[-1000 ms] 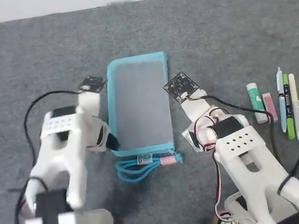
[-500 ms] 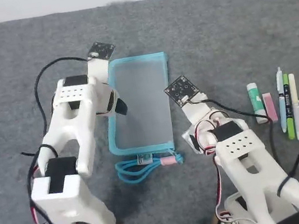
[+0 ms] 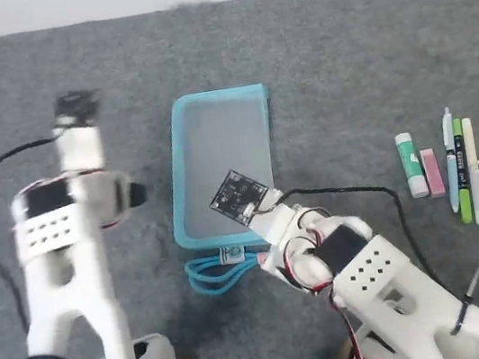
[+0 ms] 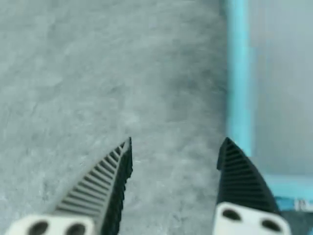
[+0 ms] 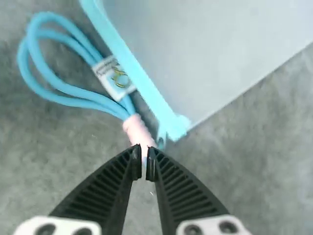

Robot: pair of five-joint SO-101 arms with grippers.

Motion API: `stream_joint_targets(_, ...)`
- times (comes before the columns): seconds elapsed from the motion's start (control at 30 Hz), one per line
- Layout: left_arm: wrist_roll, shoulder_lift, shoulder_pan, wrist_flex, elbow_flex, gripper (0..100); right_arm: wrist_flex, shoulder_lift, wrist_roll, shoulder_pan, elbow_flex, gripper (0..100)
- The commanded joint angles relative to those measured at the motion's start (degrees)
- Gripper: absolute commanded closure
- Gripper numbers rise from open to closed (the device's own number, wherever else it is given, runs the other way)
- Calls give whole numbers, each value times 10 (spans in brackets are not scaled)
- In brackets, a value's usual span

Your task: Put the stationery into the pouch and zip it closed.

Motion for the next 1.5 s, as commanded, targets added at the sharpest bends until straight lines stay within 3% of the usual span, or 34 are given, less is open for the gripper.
stream_joint_targets(0.0, -23, 13, -46, -12, -7, 731, -44, 22, -6, -5, -14, 968)
stream_joint_targets(0.17, -24, 22, -50, -16, -7, 731, -96, 167, -5, 8, -80, 968)
stream_joint_targets(0.4, -41, 26, -52, -27, -3, 731, -133, 379, -10, 82, -254, 969)
stream_joint_targets(0.63, -42, 26, -52, -31, 0, 731, -109, 523, -38, 164, -440, 970)
stream_joint_targets(0.77, -40, 26, -52, -28, 4, 731, 18, 500, -119, 185, -494, 968)
stream_joint_targets(0.9, -18, 26, -52, -39, 15, 710, 109, 437, -178, 150, -476, 967)
stream_joint_targets(1.03, -15, 23, -49, -36, 18, 694, 80, 413, -164, 95, -409, 948)
stream_joint_targets(1.2, -28, 22, -39, -35, 18, 694, -2, 413, -160, 82, -340, 861)
stream_joint_targets(1.3, -51, 21, 19, -12, 15, 694, 1, 399, -159, 105, -334, 871)
stream_joint_targets(1.47, -55, 21, 156, 33, -6, 694, 65, 307, -145, 225, -353, 911)
